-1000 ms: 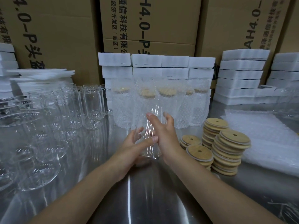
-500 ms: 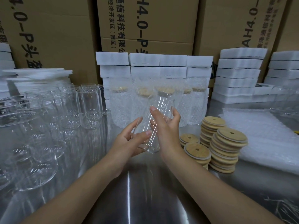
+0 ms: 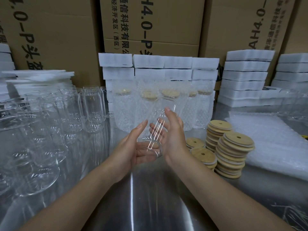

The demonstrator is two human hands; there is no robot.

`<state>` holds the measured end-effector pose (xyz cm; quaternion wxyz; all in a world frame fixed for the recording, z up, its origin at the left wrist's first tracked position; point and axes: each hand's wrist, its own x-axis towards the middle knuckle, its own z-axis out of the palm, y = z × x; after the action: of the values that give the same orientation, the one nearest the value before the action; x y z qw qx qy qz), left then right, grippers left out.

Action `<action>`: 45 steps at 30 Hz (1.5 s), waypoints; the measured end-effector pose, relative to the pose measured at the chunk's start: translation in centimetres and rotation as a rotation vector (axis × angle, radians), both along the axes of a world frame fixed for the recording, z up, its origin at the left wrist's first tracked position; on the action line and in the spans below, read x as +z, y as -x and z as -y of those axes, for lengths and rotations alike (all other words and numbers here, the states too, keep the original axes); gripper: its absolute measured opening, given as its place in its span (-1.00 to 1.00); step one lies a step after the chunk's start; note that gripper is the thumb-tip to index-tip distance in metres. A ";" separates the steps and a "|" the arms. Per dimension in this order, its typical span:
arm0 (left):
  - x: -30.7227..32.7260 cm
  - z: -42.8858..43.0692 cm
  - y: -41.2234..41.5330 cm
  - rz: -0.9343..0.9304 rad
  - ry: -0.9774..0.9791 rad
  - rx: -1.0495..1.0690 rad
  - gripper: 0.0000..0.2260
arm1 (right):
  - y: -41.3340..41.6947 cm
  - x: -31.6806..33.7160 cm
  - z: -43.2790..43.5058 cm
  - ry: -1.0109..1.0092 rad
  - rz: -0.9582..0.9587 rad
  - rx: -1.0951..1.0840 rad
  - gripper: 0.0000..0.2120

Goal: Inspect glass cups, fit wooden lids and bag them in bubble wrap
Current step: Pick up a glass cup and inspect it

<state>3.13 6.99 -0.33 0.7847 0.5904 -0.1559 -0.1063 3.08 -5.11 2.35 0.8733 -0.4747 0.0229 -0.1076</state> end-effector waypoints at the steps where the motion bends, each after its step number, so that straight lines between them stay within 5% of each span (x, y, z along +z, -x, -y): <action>1: 0.1 0.1 0.0 -0.013 -0.004 -0.022 -0.50 | 0.0 0.1 0.1 -0.021 -0.014 0.012 -0.39; 8: 0.3 -0.1 0.3 -0.067 -0.016 -0.122 -0.46 | 0.4 0.5 0.3 0.082 -0.040 0.057 -0.40; 13: -0.7 0.0 0.6 0.056 -0.091 -0.035 -0.40 | 0.6 0.7 0.7 0.565 0.191 -0.006 -0.32; 16: -1.1 0.1 0.9 0.084 -0.114 0.061 -0.14 | 0.8 1.1 0.8 0.797 0.220 0.027 -0.30; 19: -0.8 0.4 0.9 0.114 -0.124 0.183 -0.16 | 0.6 1.8 2.1 0.935 0.210 -0.104 -0.41; 23: -0.5 0.1 0.8 0.130 -0.096 0.285 -0.13 | -0.1 1.8 5.3 1.599 -0.041 -0.465 -0.49; 26: -0.2 -0.1 0.8 0.140 -0.089 0.328 -0.15 | -0.7 1.2 6.8 1.876 -0.368 -0.326 -0.54; 33: -0.7 -0.3 0.5 0.184 -0.109 0.396 -0.15 | -0.7 0.8 6.8 1.984 -0.549 -0.058 -0.50; 45: -1.6 -0.6 -0.3 0.298 -0.314 0.478 -0.16 | -0.5 0.7 6.7 1.967 -0.557 0.004 -0.50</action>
<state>3.44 7.59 -1.90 0.6554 0.7332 -0.1075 0.1460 3.56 -11.81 3.04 0.0608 -0.9895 0.1257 0.0369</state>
